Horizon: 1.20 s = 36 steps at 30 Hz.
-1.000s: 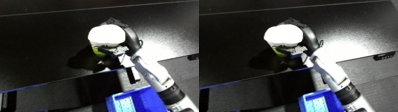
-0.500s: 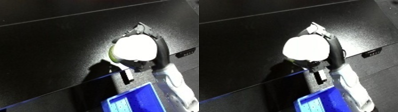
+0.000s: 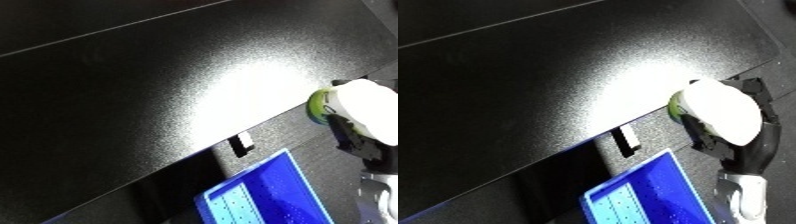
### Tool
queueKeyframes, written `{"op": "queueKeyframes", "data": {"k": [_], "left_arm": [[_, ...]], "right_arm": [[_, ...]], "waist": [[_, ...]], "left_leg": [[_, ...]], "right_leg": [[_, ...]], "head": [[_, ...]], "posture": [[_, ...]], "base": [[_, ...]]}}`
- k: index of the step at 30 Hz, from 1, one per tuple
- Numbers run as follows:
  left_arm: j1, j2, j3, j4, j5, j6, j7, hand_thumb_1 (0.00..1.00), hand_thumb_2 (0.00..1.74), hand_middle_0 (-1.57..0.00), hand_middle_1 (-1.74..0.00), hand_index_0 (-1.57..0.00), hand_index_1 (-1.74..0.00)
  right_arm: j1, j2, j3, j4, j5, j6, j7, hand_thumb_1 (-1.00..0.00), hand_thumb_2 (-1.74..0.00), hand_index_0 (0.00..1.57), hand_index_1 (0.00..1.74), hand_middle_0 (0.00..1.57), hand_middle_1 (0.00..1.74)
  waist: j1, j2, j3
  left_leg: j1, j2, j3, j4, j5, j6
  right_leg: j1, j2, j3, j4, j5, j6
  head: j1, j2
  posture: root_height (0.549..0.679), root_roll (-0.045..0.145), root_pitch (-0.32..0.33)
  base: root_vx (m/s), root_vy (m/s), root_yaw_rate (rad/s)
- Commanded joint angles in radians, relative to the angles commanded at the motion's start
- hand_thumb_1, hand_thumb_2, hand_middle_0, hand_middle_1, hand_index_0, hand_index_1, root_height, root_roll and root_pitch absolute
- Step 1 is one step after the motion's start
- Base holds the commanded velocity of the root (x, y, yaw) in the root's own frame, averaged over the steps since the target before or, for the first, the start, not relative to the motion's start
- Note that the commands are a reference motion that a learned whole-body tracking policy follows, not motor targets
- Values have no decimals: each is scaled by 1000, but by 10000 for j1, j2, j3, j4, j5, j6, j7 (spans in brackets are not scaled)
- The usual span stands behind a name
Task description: Pick up the object and place it into the box
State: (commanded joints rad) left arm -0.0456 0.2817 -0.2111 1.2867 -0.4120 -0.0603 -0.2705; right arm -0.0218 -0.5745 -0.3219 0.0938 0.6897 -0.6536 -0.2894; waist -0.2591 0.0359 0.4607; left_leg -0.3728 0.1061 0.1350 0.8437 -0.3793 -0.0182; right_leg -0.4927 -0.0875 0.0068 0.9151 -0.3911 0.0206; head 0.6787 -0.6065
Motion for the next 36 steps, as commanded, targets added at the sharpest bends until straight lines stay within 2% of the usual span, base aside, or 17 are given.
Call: {"op": "queueKeyframes", "data": {"k": [4, 7, 10, 13, 17, 21, 28, 36], "left_arm": [[-20, 17, 23, 24, -173, 55, -81, 0, 0, 0, 0, 0, 0], [-96, 63, -5, 4, -230, 172, -123, 0, 0, 0, 0, 0, 0], [-207, 102, -65, -42, -209, 312, -135, 0, 0, 0, 0, 0, 0], [-307, 95, -139, -77, -113, 374, -119, 0, 0, 0, 0, 0, 0], [-454, 73, -257, -143, 66, 472, -96, 0, 0, 0, 0, 0, 0], [-554, 67, -306, -138, 184, 559, -99, 0, 0, 0, 0, 0, 0], [-682, 89, -442, -62, 347, 624, -105, 0, 0, 0, 0, 0, 0], [-691, 115, -582, -21, 387, 690, -54, 0, 0, 0, 0, 0, 0]], "right_arm": [[489, -34, -247, 2187, 415, -414, -322, -900, -1566, 1413, 1566, 1413, 1566], [690, -78, -262, 3770, 1026, -263, -246, -900, -1566, 1413, 1566, 1413, 1566], [540, -116, 28, 5353, 1837, 194, 406, -900, -1566, 1413, 1566, 1413, 1566], [231, -50, 458, 6596, 2380, 691, 1292, -750, -1305, 1178, 1305, 1178, 1305], [-217, 63, 1201, 7795, 2007, 1284, 2183, -550, -957, 864, 957, 864, 957], [-502, 225, 1786, 8579, 1562, 1936, 2642, -350, -609, 549, 609, 549, 609], [-888, 391, 2329, 9700, 1051, 2476, 3013, 0, 0, 0, 0, 0, 0], [-1088, 518, 2467, 10256, 1014, 2614, 3230, 0, 0, 0, 0, 0, 0]], "waist": [[-122, 57, 80], [-126, 125, 142], [-64, 197, 177], [49, 259, 172], [238, 343, 129], [379, 405, 55], [618, 464, -75], [802, 468, -164]], "left_leg": [[82, -46, 67, -53, -9, 48], [85, -106, 65, -82, 0, 80], [60, -183, 21, -93, -1, 119], [28, -285, -54, -103, -18, 170], [-22, -414, -164, -74, -50, 244], [-63, -506, -238, -56, -84, 300], [-131, -592, -310, -65, -57, 312], [-205, -653, -380, -34, -13, 299]], "right_leg": [[13, 74, 44, -20, 1, -57], [-6, 110, 60, -34, 26, -106], [-23, 133, 77, -52, 53, -162], [-27, 164, 80, -62, 67, -217], [-28, 171, 57, -36, 66, -268], [-40, 161, 29, -3, 56, -293], [-21, 142, -55, -4, 62, -287], [10, 127, -143, 38, 68, -275]], "head": [[360, -11], [666, -78], [957, -200], [1301, -371], [1681, -574], [1841, -736], [2080, -1081], [2114, -1381]], "posture": [[622, 81, -13], [622, 80, -12], [622, 79, -11], [622, 79, -11], [621, 79, -13], [621, 78, -14], [621, 76, -12], [621, 73, -15]], "base": [[-1, 62, -85], [-16, 42, -40], [-21, 18, 1], [-11, -8, 31], [1, -19, 66], [12, -17, 64], [10, -19, 66], [13, -20, 49]]}}
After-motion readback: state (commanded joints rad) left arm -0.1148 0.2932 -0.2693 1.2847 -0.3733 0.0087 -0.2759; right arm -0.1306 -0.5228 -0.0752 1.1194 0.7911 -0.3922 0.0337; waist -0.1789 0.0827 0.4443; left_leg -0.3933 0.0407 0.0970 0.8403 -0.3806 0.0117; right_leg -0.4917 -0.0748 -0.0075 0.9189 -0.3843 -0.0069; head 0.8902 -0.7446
